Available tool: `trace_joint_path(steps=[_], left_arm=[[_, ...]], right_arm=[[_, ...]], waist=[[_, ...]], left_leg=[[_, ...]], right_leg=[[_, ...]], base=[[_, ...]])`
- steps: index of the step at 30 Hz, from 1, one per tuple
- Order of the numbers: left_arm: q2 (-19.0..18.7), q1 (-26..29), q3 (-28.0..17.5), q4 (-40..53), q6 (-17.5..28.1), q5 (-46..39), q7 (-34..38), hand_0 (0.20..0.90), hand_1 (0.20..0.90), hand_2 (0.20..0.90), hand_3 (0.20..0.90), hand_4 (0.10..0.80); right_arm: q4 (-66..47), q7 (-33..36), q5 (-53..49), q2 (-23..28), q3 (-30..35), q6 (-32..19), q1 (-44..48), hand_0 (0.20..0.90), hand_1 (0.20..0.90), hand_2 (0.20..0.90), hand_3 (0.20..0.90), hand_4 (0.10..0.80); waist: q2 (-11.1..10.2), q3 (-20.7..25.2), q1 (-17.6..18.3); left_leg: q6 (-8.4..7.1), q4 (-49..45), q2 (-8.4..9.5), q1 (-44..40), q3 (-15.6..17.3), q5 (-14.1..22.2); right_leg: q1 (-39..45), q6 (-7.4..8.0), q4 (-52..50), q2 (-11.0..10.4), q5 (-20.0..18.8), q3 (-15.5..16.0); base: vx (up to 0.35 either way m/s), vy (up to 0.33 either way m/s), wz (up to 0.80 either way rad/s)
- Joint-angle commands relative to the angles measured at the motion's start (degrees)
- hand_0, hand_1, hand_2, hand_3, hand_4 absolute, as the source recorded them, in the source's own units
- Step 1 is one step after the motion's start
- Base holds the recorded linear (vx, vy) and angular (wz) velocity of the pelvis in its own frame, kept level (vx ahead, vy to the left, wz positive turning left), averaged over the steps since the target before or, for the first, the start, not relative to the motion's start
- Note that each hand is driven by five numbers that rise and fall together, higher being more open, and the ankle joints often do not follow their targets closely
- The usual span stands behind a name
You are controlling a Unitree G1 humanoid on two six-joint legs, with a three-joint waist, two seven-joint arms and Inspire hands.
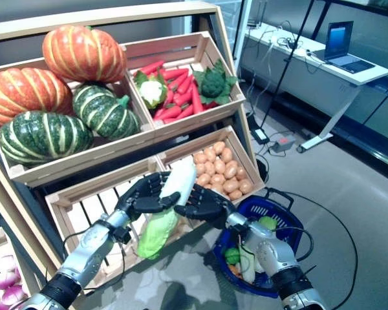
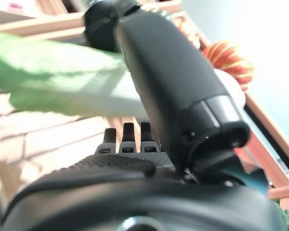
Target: Put vegetables into the basket
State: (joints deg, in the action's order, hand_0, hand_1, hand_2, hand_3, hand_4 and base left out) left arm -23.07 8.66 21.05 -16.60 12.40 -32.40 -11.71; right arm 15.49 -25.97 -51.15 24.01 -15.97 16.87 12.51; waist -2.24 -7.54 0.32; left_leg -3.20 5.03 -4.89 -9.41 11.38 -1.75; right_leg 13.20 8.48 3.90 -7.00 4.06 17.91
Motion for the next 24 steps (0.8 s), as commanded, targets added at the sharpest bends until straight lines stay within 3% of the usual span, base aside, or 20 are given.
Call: trace_joint_path(steps=[1, 11, 24], left_arm=[[2.5, 7.7, 0.9, 4.9, 9.2, -3.6, -2.7, 0.3, 0.3, 0.3, 0.3, 0.4], [3.2, 9.6, 3.9, 7.3, 10.7, -3.7, -2.0, 0.3, 0.3, 0.3, 0.3, 0.4], [-1.0, 10.0, 0.2, 10.0, 10.9, -2.5, -0.2, 0.3, 0.3, 0.3, 0.3, 0.4]], right_arm=[[0.5, -0.5, -11.6, -4.6, 0.7, 0.4, 9.2, 0.9, 0.9, 0.9, 0.9, 0.8], [3.4, -1.3, -14.0, -7.0, -2.0, 5.3, 10.6, 0.9, 0.9, 0.9, 0.9, 0.8], [6.9, -3.6, -10.9, -3.9, -1.4, 6.6, 4.7, 0.9, 0.9, 0.9, 0.9, 0.8]], waist=[[0.0, 4.6, -1.5], [-0.2, 5.2, -2.4], [-0.2, 5.0, -2.5]], left_leg=[[0.02, 0.0, 0.09, -1.1, 1.4, 5.5], [0.08, 0.0, 0.2, -1.3, 0.5, 5.6], [0.12, 0.0, 0.28, -1.2, -0.2, 5.5]], right_leg=[[-3.2, -2.64, 1.1, 0.7, -3.6, -0.1], [-2.5, -2.64, 1.1, 0.5, -3.4, 0.4], [-2.5, -2.63, 1.1, 0.2, -3.4, 0.3]], base=[[0.011, 0.0, 0.05], [0.018, 0.005, 0.06], [0.006, 0.005, 0.03]])
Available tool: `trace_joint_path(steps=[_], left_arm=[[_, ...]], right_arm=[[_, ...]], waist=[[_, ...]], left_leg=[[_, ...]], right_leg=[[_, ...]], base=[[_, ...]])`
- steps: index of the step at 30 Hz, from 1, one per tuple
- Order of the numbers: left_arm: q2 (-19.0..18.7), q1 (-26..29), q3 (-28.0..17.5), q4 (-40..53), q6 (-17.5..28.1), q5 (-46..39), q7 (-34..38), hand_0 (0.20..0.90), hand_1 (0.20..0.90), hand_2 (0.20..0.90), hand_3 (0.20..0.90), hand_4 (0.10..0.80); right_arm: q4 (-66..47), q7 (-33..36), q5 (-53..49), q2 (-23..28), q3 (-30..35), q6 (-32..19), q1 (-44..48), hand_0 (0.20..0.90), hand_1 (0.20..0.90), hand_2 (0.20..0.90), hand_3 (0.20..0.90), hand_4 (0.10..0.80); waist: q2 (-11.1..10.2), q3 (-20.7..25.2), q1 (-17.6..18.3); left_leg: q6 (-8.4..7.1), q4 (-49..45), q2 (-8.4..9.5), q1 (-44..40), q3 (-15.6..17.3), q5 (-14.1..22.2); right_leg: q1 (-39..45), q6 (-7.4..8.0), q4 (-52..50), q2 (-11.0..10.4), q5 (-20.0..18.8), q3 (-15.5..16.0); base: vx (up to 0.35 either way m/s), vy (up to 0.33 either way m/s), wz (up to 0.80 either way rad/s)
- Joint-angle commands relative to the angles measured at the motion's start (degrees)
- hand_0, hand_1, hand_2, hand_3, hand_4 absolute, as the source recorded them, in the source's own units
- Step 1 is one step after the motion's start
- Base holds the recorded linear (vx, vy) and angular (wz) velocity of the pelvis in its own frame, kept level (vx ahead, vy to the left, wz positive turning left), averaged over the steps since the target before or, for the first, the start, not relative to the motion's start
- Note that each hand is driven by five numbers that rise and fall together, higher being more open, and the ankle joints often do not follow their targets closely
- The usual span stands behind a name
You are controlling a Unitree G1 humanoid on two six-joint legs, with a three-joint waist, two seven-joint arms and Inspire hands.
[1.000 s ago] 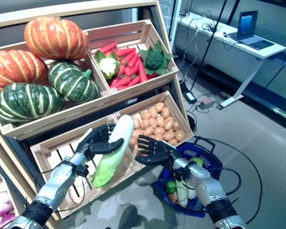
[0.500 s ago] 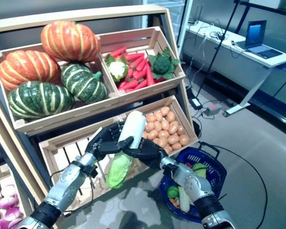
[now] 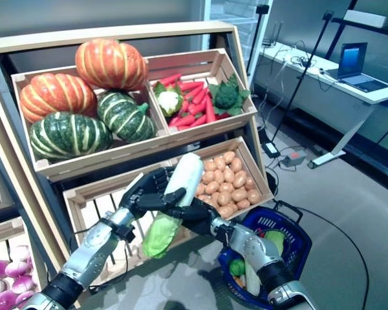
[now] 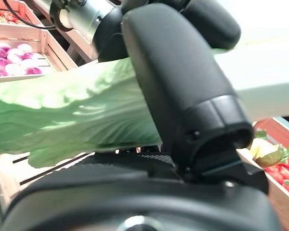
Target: Put vegetables into the basket
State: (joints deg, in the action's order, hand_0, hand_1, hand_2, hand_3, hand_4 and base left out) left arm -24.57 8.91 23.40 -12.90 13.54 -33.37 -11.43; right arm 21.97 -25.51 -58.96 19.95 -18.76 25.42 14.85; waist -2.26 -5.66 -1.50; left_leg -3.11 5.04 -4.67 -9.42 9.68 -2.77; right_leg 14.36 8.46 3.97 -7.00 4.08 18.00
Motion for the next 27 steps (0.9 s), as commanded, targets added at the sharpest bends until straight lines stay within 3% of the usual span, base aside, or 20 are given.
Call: trace_joint_path(steps=[1, 7, 12, 20, 27], left_arm=[[0.3, 9.7, -2.4, 6.4, 9.6, -1.9, -0.4, 0.3, 0.3, 0.3, 0.3, 0.4], [1.2, 10.1, -3.2, 6.8, 10.1, -3.1, 0.0, 0.3, 0.3, 0.3, 0.3, 0.4], [3.5, 9.8, -2.9, 7.5, 10.4, -3.2, 0.6, 0.3, 0.3, 0.3, 0.3, 0.4], [6.2, 10.4, -1.3, 8.2, 9.0, -4.3, 1.0, 0.3, 0.3, 0.3, 0.3, 0.4], [7.2, 11.1, 0.2, 8.9, 7.7, -4.9, 1.2, 0.3, 0.3, 0.3, 0.3, 0.4]], right_arm=[[0.5, -4.6, -3.3, 0.3, 1.6, -1.9, 1.9, 0.9, 0.9, 0.9, 0.9, 0.8], [0.4, -7.4, -5.8, -1.7, 0.9, -1.1, 0.0, 0.9, 0.9, 0.9, 0.9, 0.8], [-0.2, -5.7, -10.1, -5.9, -0.9, 0.8, -1.1, 0.9, 0.9, 0.9, 0.9, 0.8], [-0.9, -3.2, -15.6, -11.2, -3.8, 0.0, 0.1, 0.9, 0.9, 0.9, 0.9, 0.8], [-1.5, -1.0, -17.2, -12.9, -5.6, -2.0, 2.5, 0.9, 0.9, 0.9, 0.9, 0.8]], waist=[[-0.2, 3.1, -0.6], [-0.1, 2.8, -0.1], [0.2, 2.7, 0.0], [0.6, 2.6, -0.6], [0.6, 2.8, -1.0]], left_leg=[[0.05, 0.0, 0.09, -1.2, 1.5, 6.5], [0.08, 0.0, 0.15, -1.3, 1.6, 6.5], [0.25, 0.0, 0.18, -1.4, 1.6, 6.6], [0.35, 0.0, 0.34, -1.6, 1.1, 6.6], [0.38, 0.0, 0.45, -1.7, 0.8, 6.7]], right_leg=[[-3.6, -2.58, 1.0, 0.2, -3.5, 0.1], [-3.8, -2.63, 1.0, 0.2, -3.5, -0.4], [-3.7, -2.7, 1.0, 0.2, -3.4, -0.9], [-3.5, -2.78, 1.0, 0.1, -3.2, -0.6], [-3.3, -2.82, 1.0, 0.1, -3.1, -0.5]], base=[[0.0, 0.0, 0.0], [0.0, 0.0, 0.0], [0.0, 0.0, 0.0], [0.0, 0.0, 0.0], [0.0, 0.0, 0.0]])
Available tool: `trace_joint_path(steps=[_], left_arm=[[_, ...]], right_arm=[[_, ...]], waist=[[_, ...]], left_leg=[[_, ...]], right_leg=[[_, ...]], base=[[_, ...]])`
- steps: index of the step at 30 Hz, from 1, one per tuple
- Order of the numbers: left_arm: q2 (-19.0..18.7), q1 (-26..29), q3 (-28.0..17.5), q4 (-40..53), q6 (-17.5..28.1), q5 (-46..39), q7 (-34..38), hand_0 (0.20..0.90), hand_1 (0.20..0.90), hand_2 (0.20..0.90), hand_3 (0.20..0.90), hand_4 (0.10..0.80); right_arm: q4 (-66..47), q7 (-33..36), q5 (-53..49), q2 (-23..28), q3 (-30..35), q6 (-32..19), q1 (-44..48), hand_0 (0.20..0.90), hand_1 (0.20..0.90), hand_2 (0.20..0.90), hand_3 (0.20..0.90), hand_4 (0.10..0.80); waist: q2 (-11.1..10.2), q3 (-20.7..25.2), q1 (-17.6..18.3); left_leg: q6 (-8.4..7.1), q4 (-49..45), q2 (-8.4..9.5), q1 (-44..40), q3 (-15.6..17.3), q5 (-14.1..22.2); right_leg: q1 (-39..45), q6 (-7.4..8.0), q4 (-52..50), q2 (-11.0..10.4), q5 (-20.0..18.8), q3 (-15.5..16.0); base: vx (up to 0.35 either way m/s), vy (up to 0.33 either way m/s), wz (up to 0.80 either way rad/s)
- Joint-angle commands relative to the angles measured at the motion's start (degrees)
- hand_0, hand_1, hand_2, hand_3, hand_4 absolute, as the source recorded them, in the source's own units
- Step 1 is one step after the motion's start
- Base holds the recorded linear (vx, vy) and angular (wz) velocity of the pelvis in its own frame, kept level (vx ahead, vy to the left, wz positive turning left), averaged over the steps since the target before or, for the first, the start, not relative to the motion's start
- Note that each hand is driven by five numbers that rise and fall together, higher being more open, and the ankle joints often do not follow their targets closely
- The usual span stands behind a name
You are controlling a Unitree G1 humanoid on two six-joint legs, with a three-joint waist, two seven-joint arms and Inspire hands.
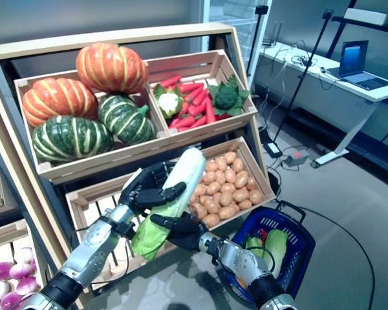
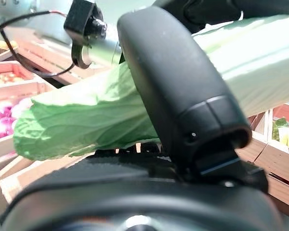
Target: Put vegetables into the basket
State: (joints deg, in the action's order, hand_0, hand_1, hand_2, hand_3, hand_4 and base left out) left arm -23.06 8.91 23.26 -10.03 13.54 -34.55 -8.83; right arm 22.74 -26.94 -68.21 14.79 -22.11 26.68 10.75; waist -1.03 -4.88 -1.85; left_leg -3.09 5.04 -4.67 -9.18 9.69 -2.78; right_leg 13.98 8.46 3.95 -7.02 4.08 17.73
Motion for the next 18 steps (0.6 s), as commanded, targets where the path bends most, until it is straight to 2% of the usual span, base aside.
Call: trace_joint_path(steps=[1, 7, 8, 9, 18], left_arm=[[5.8, 11.2, 0.6, 6.0, 7.4, -3.9, -1.4, 0.3, 0.3, 0.3, 0.3, 0.4], [6.1, 11.7, 2.0, 5.5, 6.0, -4.6, -1.6, 0.3, 0.3, 0.3, 0.3, 0.4], [6.1, 11.8, 2.0, 5.4, 5.8, -4.7, -1.6, 0.3, 0.3, 0.3, 0.3, 0.4], [6.2, 11.8, 2.1, 5.2, 5.8, -4.7, -1.6, 0.3, 0.3, 0.3, 0.3, 0.4], [5.3, 11.3, 1.4, 5.7, 5.3, -4.9, -2.0, 0.3, 0.3, 0.3, 0.3, 0.4]], right_arm=[[-2.4, 0.6, -8.4, -7.8, -2.3, -3.5, 7.0, 0.9, 0.9, 0.9, 0.9, 0.8], [-3.3, 2.3, -10.4, -8.2, -2.3, -6.3, 10.3, 0.9, 0.9, 0.9, 0.9, 0.8], [-3.4, 2.7, -10.5, -8.2, -2.2, -6.7, 10.7, 0.526, 0.526, 0.526, 0.526, 0.551], [-3.4, 3.2, -10.4, -8.2, -2.2, -7.3, 11.0, 0.3, 0.3, 0.3, 0.3, 0.4], [-2.6, 3.7, -10.2, -6.5, -1.2, -7.3, 11.0, 0.3, 0.3, 0.3, 0.3, 0.4]], waist=[[-0.6, 2.0, -0.7], [-0.7, 1.9, -1.2], [-0.7, 2.0, -1.2], [-0.8, 2.0, -1.3], [-1.0, 2.2, -1.5]], left_leg=[[0.37, 0.0, 0.47, -2.0, 0.8, 6.7], [0.37, 0.0, 0.5, -1.9, 0.6, 6.6], [0.39, 0.0, 0.51, -2.0, 0.6, 6.6], [0.4, 0.0, 0.52, -2.0, 0.6, 6.6], [0.47, 0.0, 0.48, -2.0, 0.6, 6.6]], right_leg=[[-2.9, -2.83, 1.0, 0.1, -3.1, -0.2], [-2.8, -2.84, 1.0, 0.1, -3.3, 0.0], [-2.8, -2.84, 1.0, 0.1, -3.3, 0.0], [-2.7, -2.85, 1.0, 0.1, -3.3, 0.1], [-2.7, -2.81, 1.0, -0.1, -3.4, 0.2]], base=[[0.0, 0.0, 0.0], [0.0, 0.0, 0.0], [0.0, 0.0, 0.0], [0.0, 0.0, 0.0], [0.0, 0.0, 0.0]])
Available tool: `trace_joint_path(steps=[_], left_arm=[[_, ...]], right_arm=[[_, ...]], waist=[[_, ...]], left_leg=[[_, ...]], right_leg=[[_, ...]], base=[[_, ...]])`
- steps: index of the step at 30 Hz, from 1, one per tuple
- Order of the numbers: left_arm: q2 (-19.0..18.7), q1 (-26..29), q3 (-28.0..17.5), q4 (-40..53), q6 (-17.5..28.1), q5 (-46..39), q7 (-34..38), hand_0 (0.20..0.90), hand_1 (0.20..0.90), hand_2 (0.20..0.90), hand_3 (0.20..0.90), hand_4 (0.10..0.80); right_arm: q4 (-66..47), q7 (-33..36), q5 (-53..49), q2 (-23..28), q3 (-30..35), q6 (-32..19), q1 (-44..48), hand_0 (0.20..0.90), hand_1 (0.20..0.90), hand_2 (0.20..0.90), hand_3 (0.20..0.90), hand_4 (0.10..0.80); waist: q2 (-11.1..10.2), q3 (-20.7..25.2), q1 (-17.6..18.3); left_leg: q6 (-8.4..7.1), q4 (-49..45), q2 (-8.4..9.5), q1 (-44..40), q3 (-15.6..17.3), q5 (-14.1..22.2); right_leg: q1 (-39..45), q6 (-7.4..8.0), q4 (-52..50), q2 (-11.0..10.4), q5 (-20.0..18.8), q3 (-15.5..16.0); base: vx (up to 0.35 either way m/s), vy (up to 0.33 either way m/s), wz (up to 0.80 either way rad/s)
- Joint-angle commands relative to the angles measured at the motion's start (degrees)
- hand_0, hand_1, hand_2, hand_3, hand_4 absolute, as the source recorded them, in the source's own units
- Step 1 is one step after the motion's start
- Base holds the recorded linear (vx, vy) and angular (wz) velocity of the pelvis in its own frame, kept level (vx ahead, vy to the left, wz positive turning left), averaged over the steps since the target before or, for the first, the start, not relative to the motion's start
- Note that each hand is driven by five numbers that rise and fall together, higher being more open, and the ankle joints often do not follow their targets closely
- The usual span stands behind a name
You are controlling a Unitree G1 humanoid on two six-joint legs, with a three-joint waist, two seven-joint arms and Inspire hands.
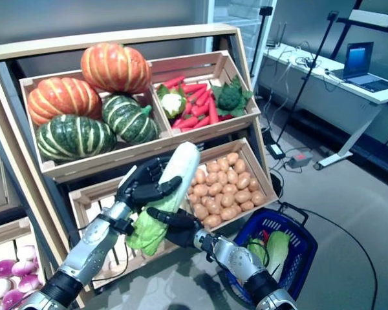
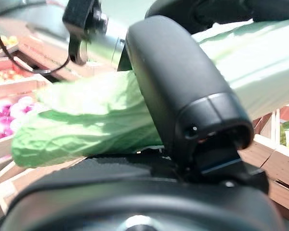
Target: Put vegetables into the basket
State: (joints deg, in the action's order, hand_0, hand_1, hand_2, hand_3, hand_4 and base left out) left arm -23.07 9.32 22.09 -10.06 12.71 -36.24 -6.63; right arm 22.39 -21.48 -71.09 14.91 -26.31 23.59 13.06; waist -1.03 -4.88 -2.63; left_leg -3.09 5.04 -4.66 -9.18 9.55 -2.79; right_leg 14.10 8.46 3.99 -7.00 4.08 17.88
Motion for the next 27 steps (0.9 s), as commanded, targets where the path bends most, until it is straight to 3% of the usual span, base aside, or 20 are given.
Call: trace_joint_path(steps=[1, 12, 13, 14, 15, 16, 27], left_arm=[[5.0, 10.8, 2.4, 5.7, 6.1, -3.2, -4.5, 0.3, 0.3, 0.3, 0.3, 0.4], [3.3, 9.4, 0.4, 5.6, 6.0, -1.8, -5.0, 0.3, 0.3, 0.3, 0.3, 0.4], [3.1, 9.3, 0.2, 5.7, 6.0, -1.6, -5.0, 0.38, 0.38, 0.38, 0.38, 0.453], [2.8, 9.0, 0.0, 5.6, 6.0, -1.5, -4.9, 0.542, 0.542, 0.542, 0.542, 0.562], [2.5, 8.8, -0.3, 5.6, 5.8, -1.3, -4.8, 0.764, 0.764, 0.764, 0.764, 0.709], [2.3, 8.7, -0.6, 5.7, 5.6, -1.2, -4.8, 0.9, 0.9, 0.9, 0.9, 0.8], [-0.7, 6.0, -5.7, 3.2, 5.9, -0.7, -5.0, 0.9, 0.9, 0.9, 0.9, 0.8]], right_arm=[[-1.8, -1.9, -7.2, -6.3, 3.3, -4.3, 8.3, 0.3, 0.3, 0.3, 0.3, 0.4], [1.8, -2.6, -2.2, -3.2, 5.8, -5.5, 4.5, 0.3, 0.3, 0.3, 0.3, 0.4], [2.0, -2.6, -1.9, -2.8, 6.2, -5.8, 4.0, 0.3, 0.3, 0.3, 0.3, 0.4], [2.4, -2.8, -1.6, -2.1, 6.8, -5.9, 3.5, 0.3, 0.3, 0.3, 0.3, 0.4], [2.9, -2.8, -0.8, -1.5, 7.5, -6.2, 3.1, 0.3, 0.3, 0.3, 0.3, 0.4], [3.2, -2.7, 0.0, -1.2, 8.0, -6.5, 2.8, 0.3, 0.3, 0.3, 0.3, 0.4], [10.4, -5.4, 3.3, 5.3, 16.7, -6.5, -1.2, 0.3, 0.3, 0.3, 0.3, 0.4]], waist=[[-1.0, 2.1, -0.7], [-0.9, 1.9, -0.1], [-0.9, 1.9, 0.0], [-0.9, 1.8, 0.1], [-0.9, 1.8, 0.2], [-1.0, 1.8, 0.3], [-1.1, 1.1, 1.2]], left_leg=[[0.46, 0.0, 0.48, -2.0, 0.7, 6.6], [0.42, 0.0, 0.36, -1.9, 1.1, 6.5], [0.41, 0.0, 0.33, -1.9, 1.2, 6.5], [0.4, 0.0, 0.3, -2.0, 1.3, 6.6], [0.38, 0.0, 0.25, -2.0, 1.4, 6.6], [0.36, 0.0, 0.23, -2.0, 1.4, 6.6], [0.21, 0.0, -0.08, -1.8, 2.1, 6.5]], right_leg=[[-2.8, -2.83, 1.0, 0.0, -3.5, 0.0], [-3.2, -2.78, 1.0, 0.1, -3.6, -0.6], [-3.2, -2.75, 1.0, 0.1, -3.6, -0.6], [-3.2, -2.71, 1.0, 0.1, -3.7, -0.6], [-3.2, -2.71, 1.0, 0.1, -3.7, -0.7], [-3.2, -2.7, 1.0, 0.1, -3.7, -0.7], [-3.7, -2.61, 1.0, 0.4, -3.9, -1.6]], base=[[0.0, 0.0, 0.0], [0.0, 0.0, 0.0], [0.0, 0.0, 0.0], [0.0, 0.0, 0.0], [0.0, 0.0, 0.0], [0.0, 0.0, 0.0], [0.0, 0.0, 0.0]])
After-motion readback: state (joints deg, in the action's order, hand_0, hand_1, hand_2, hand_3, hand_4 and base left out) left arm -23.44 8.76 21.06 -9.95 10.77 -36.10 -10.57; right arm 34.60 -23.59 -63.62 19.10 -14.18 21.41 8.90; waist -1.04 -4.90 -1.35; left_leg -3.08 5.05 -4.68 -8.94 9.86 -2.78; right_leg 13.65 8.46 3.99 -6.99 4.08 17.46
